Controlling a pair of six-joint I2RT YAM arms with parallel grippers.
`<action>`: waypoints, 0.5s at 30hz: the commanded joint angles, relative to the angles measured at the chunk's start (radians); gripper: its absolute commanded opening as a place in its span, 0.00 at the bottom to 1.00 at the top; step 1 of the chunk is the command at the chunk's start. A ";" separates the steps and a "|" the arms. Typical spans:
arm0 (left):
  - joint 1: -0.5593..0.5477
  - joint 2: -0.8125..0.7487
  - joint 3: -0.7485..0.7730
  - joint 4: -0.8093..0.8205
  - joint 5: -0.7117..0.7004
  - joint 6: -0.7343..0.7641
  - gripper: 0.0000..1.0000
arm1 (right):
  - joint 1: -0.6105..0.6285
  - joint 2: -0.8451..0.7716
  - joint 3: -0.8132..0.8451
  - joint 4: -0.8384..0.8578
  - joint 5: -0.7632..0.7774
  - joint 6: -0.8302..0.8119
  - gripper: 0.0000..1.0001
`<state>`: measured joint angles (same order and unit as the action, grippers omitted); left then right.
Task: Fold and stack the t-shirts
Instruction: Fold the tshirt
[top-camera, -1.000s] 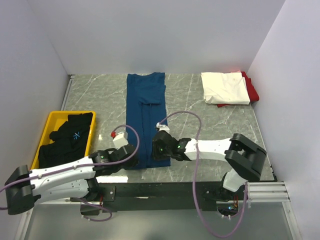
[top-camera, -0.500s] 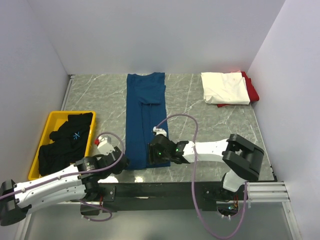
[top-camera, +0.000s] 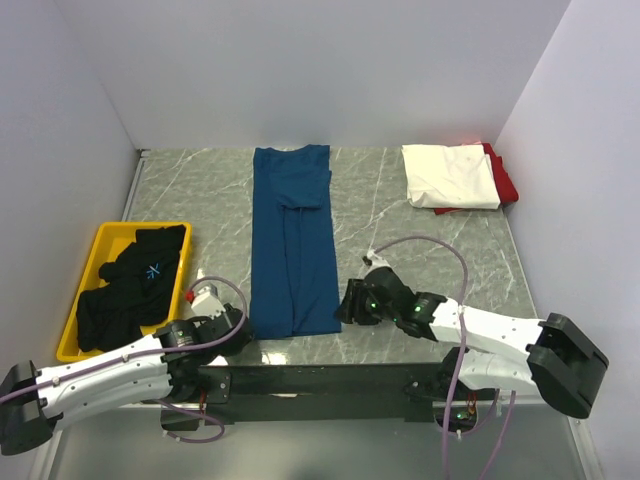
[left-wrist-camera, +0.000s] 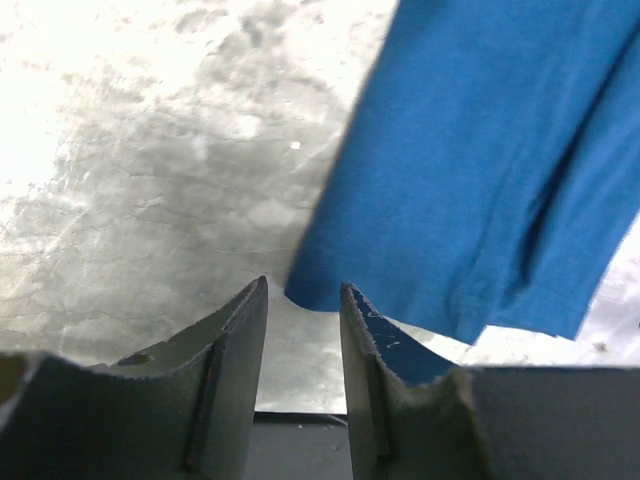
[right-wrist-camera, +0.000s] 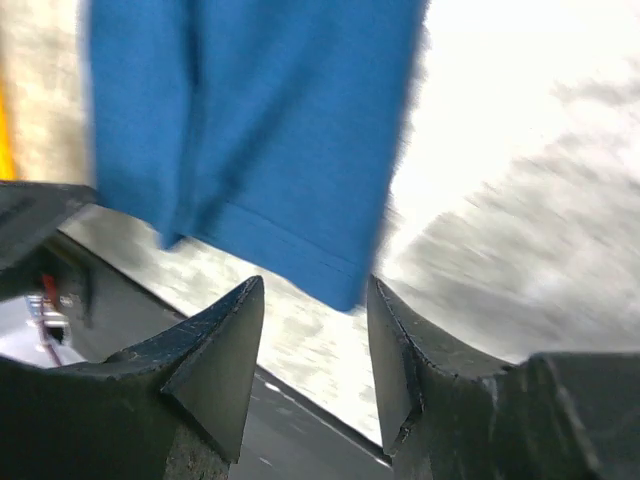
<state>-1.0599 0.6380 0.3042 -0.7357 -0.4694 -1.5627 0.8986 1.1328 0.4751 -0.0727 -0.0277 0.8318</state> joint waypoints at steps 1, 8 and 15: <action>0.006 0.026 -0.019 0.042 0.011 -0.054 0.40 | -0.027 -0.048 -0.075 0.033 -0.054 0.026 0.52; 0.006 0.045 -0.013 0.050 0.006 -0.059 0.34 | -0.033 -0.004 -0.125 0.126 -0.107 0.050 0.52; 0.008 0.071 -0.004 0.056 0.009 -0.054 0.29 | -0.035 0.085 -0.115 0.206 -0.136 0.066 0.51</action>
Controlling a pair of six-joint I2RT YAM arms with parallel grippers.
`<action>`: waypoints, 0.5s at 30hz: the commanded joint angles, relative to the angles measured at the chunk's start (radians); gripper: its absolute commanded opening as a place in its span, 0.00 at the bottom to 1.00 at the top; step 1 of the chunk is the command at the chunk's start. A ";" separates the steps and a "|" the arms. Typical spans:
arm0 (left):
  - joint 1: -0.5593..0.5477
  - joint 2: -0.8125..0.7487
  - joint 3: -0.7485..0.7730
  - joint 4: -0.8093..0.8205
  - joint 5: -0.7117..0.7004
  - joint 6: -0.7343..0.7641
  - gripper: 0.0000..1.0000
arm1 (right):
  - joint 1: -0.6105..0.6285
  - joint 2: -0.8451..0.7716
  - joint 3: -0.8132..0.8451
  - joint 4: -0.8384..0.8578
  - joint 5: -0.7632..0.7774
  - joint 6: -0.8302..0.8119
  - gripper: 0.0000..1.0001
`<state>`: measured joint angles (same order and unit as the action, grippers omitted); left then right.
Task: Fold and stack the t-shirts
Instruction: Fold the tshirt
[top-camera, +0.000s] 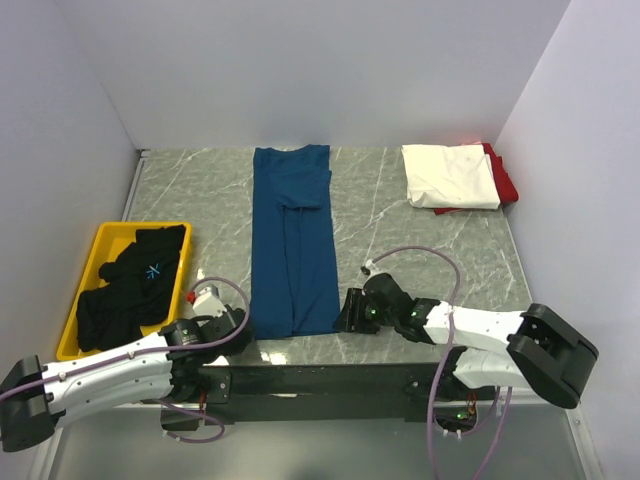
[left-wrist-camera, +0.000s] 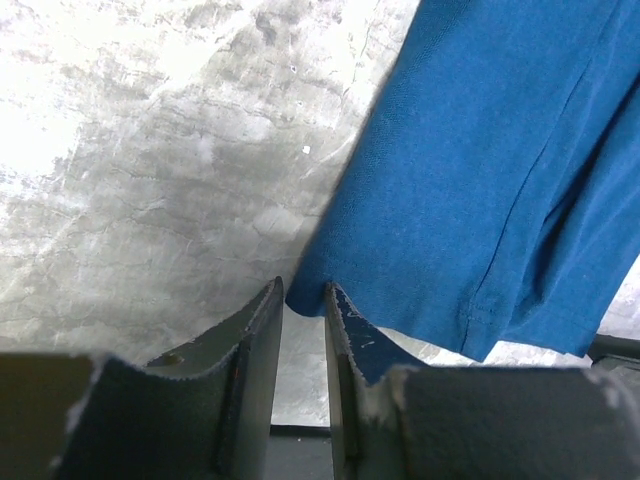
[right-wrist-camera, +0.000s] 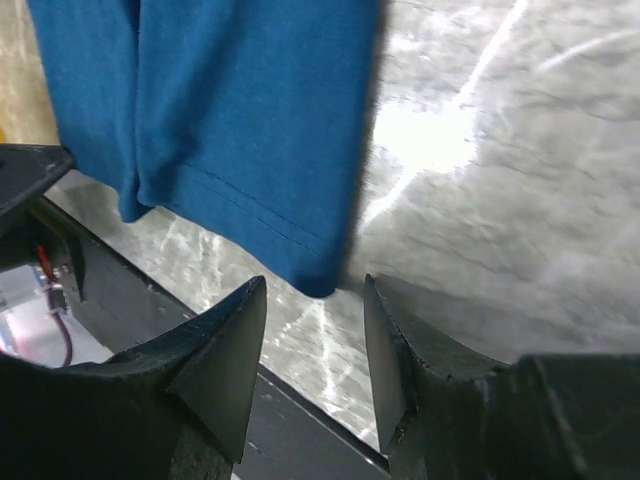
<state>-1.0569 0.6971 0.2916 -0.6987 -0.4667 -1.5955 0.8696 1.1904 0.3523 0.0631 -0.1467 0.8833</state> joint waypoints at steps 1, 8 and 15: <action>0.005 0.015 0.009 0.021 0.007 -0.021 0.29 | -0.007 0.040 0.011 0.073 -0.019 0.014 0.51; 0.005 0.054 -0.002 0.086 0.036 -0.003 0.23 | -0.006 0.078 0.022 0.099 -0.039 0.013 0.50; 0.005 0.099 0.004 0.116 0.059 0.014 0.09 | -0.006 0.110 0.033 0.116 -0.051 0.008 0.49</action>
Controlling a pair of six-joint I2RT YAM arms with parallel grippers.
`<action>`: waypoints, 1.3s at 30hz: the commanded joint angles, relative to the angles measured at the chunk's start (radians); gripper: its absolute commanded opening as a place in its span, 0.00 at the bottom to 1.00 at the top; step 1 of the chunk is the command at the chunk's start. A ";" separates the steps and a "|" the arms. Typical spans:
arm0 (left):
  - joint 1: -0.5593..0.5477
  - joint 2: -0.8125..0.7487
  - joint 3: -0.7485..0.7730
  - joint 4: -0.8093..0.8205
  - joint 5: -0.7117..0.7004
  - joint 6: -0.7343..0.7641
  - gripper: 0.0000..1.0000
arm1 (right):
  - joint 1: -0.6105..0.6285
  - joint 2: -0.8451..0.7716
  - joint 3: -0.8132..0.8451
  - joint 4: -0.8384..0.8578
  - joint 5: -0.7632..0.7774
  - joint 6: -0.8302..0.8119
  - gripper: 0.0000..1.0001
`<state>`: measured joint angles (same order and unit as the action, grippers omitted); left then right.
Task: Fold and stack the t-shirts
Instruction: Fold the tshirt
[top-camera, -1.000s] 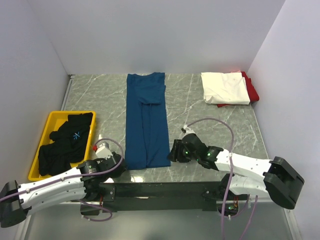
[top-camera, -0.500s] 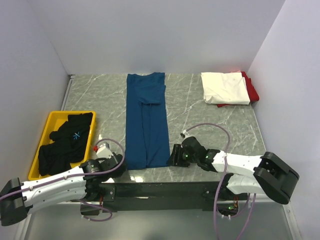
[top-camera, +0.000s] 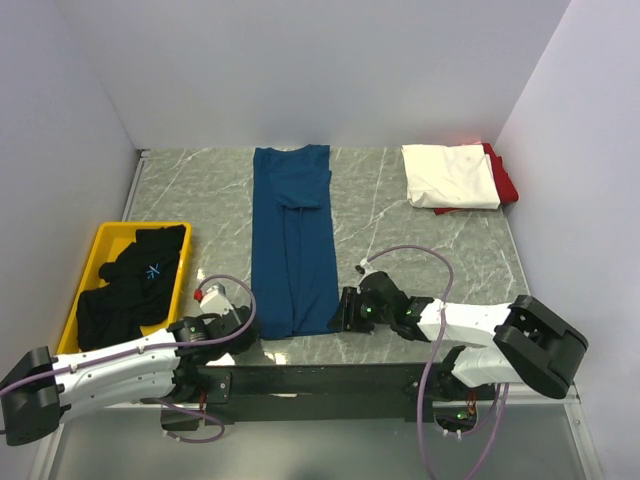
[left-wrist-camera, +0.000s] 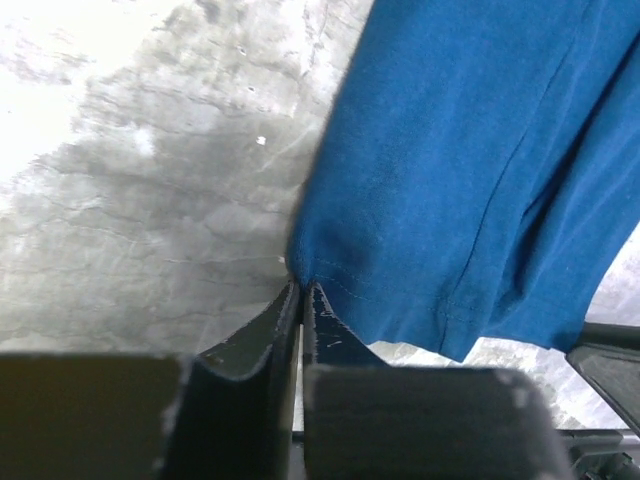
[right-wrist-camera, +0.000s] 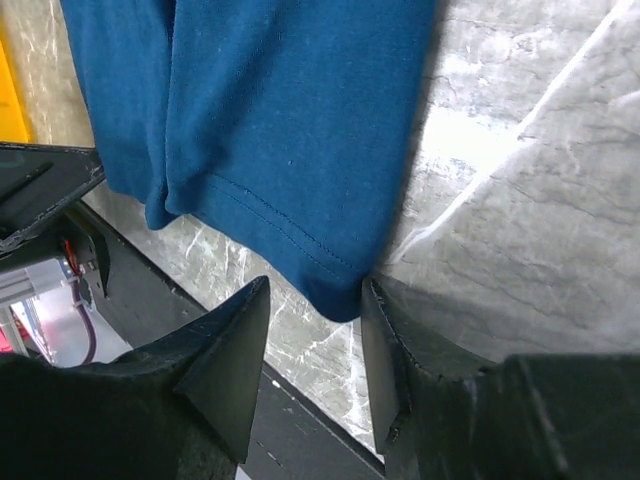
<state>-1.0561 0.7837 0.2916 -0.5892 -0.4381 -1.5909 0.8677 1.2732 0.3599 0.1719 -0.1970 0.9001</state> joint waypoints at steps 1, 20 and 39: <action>0.004 0.008 0.007 0.009 0.032 0.017 0.07 | -0.004 0.032 0.025 0.011 -0.004 -0.009 0.47; -0.074 -0.023 0.086 0.040 0.110 0.131 0.01 | -0.101 -0.202 -0.013 -0.184 -0.030 -0.133 0.00; -0.329 0.147 0.287 -0.143 -0.154 -0.031 0.00 | -0.041 -0.476 0.051 -0.486 0.068 -0.196 0.00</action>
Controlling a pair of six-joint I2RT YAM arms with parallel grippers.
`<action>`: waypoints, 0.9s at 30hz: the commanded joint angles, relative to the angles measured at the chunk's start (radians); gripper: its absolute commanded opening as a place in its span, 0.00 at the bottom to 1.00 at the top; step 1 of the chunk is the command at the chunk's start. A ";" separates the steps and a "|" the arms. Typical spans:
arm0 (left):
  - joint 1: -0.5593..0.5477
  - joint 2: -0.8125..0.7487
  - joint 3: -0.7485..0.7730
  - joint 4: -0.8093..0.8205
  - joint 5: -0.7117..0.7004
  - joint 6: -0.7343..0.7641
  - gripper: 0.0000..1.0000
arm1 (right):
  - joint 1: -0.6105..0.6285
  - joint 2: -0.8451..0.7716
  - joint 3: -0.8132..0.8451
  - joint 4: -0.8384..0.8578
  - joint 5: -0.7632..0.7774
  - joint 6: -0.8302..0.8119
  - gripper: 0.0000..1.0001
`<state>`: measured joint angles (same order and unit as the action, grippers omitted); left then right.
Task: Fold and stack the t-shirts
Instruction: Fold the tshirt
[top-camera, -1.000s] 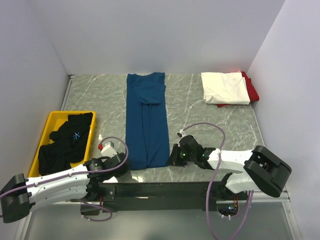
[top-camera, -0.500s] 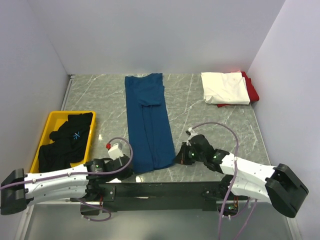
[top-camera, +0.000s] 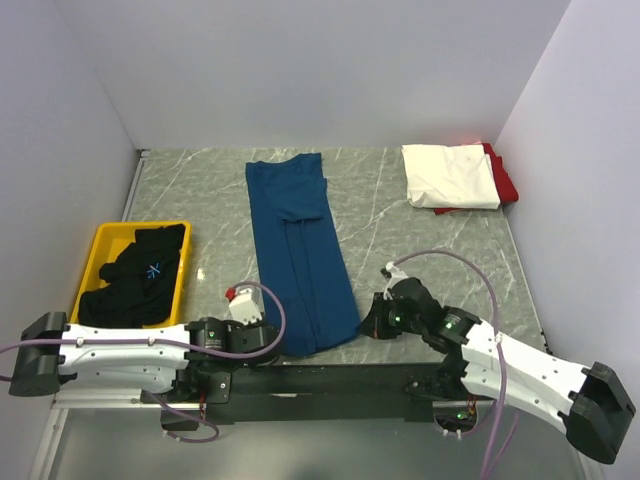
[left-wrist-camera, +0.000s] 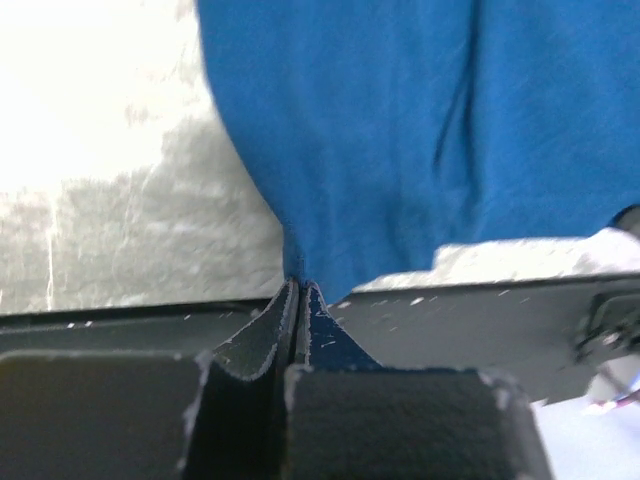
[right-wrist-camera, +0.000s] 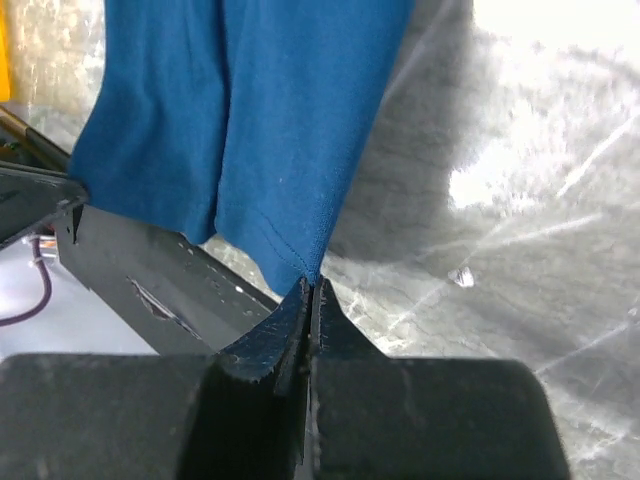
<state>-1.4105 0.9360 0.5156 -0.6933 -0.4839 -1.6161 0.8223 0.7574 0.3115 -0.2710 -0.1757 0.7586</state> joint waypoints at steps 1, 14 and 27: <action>0.054 -0.006 0.072 -0.031 -0.110 0.021 0.00 | 0.003 0.062 0.119 -0.042 0.050 -0.064 0.00; 0.605 0.167 0.170 0.281 0.050 0.508 0.00 | -0.198 0.591 0.592 -0.008 -0.039 -0.234 0.00; 0.909 0.523 0.422 0.382 0.165 0.651 0.00 | -0.376 1.075 1.034 -0.040 -0.171 -0.251 0.00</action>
<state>-0.5407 1.4292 0.8780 -0.3550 -0.3618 -1.0222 0.4732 1.7847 1.2507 -0.3107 -0.3023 0.5255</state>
